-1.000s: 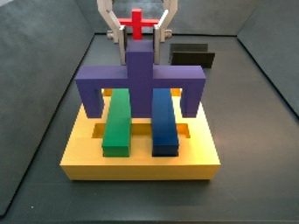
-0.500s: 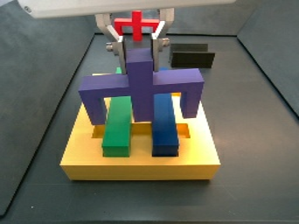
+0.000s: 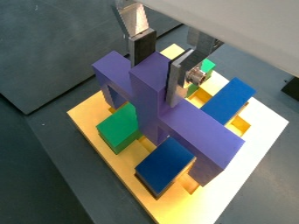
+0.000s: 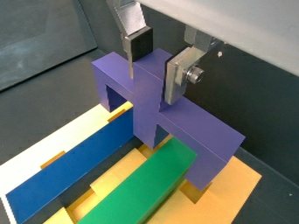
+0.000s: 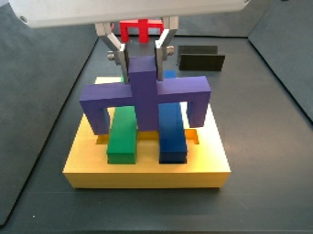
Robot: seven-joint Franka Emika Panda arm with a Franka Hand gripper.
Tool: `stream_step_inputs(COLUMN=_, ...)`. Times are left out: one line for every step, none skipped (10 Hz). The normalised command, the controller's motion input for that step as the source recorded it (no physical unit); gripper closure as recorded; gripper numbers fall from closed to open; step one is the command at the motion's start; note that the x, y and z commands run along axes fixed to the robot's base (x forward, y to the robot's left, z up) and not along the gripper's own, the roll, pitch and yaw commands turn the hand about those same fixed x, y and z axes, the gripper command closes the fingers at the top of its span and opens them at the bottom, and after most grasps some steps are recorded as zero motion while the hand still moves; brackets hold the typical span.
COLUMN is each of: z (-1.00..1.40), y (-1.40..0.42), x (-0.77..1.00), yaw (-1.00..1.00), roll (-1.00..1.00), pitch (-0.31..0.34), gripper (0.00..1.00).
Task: Pick up the purple object. Move up. Move to above the board. Insert the purple object.
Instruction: Insert the purple object.
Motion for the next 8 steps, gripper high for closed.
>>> stream_step_inputs(z=-0.17, y=0.0, x=0.05, yaw=0.0, roll=0.09, pitch=0.0, gripper=1.0)
stream_step_inputs(z=-0.17, y=0.0, x=0.03, yaw=0.0, roll=0.06, pitch=-0.003, gripper=1.0)
stream_step_inputs(z=-0.17, y=0.0, x=0.11, yaw=0.0, roll=0.05, pitch=0.0, gripper=1.0)
stream_step_inputs(z=-0.17, y=0.0, x=0.05, yaw=0.0, roll=0.02, pitch=-0.009, gripper=1.0)
stream_step_inputs(z=-0.14, y=0.0, x=0.01, yaw=0.0, roll=0.0, pitch=-0.011, gripper=1.0)
stream_step_inputs(z=-0.21, y=0.0, x=0.03, yaw=0.0, roll=0.0, pitch=-0.021, gripper=1.0)
stream_step_inputs(z=-0.23, y=0.0, x=0.03, yaw=0.0, roll=0.0, pitch=-0.021, gripper=1.0)
stream_step_inputs(z=-0.23, y=0.0, x=0.03, yaw=0.0, roll=0.0, pitch=-0.019, gripper=1.0)
